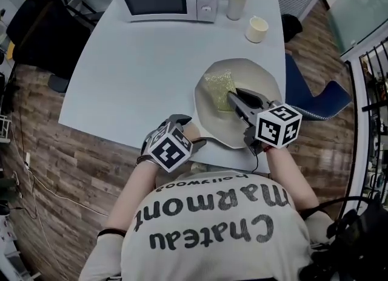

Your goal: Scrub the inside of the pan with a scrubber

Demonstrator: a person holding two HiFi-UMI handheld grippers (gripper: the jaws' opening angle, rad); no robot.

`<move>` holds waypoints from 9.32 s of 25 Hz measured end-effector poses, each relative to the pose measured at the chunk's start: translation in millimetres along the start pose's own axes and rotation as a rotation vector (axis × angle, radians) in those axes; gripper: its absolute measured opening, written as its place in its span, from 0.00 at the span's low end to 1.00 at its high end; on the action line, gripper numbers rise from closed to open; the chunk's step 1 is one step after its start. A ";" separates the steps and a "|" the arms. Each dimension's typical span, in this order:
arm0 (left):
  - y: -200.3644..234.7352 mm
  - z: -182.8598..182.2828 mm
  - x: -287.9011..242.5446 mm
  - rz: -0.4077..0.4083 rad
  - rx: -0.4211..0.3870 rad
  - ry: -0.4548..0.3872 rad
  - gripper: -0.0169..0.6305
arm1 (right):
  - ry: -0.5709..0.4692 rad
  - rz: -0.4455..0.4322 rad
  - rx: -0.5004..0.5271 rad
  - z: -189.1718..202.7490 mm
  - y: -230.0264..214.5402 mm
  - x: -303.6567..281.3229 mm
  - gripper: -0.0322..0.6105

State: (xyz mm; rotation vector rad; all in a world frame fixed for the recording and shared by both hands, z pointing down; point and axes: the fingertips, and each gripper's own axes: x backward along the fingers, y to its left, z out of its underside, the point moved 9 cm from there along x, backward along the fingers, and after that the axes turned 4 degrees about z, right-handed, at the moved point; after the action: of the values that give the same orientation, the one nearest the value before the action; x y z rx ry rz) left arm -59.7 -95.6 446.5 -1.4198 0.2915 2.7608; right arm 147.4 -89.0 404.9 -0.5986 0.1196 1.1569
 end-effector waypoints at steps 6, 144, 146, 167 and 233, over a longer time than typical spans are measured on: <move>11.7 -3.2 -3.2 0.069 0.008 0.065 0.50 | 0.049 -0.139 0.093 10.2 2.0 -46.8 0.14; -12.5 8.0 0.3 -0.012 0.096 -0.002 0.39 | 0.525 0.310 -0.038 61.7 -54.9 -124.5 0.15; -12.5 8.0 0.8 -0.010 0.094 -0.002 0.39 | 0.531 0.357 0.030 55.8 -59.0 -121.9 0.15; -9.3 8.2 -0.2 0.003 0.107 -0.012 0.39 | 0.555 0.613 0.239 34.0 -117.1 -96.5 0.15; -9.0 1.7 -0.5 -0.052 0.160 0.007 0.38 | 0.406 0.514 0.217 -13.0 -81.6 -36.3 0.16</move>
State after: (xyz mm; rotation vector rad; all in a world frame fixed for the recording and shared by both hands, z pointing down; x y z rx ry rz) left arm -59.8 -86.4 446.4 -1.3785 0.4573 2.6256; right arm 207.4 -147.1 439.2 -0.6203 0.7734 1.4774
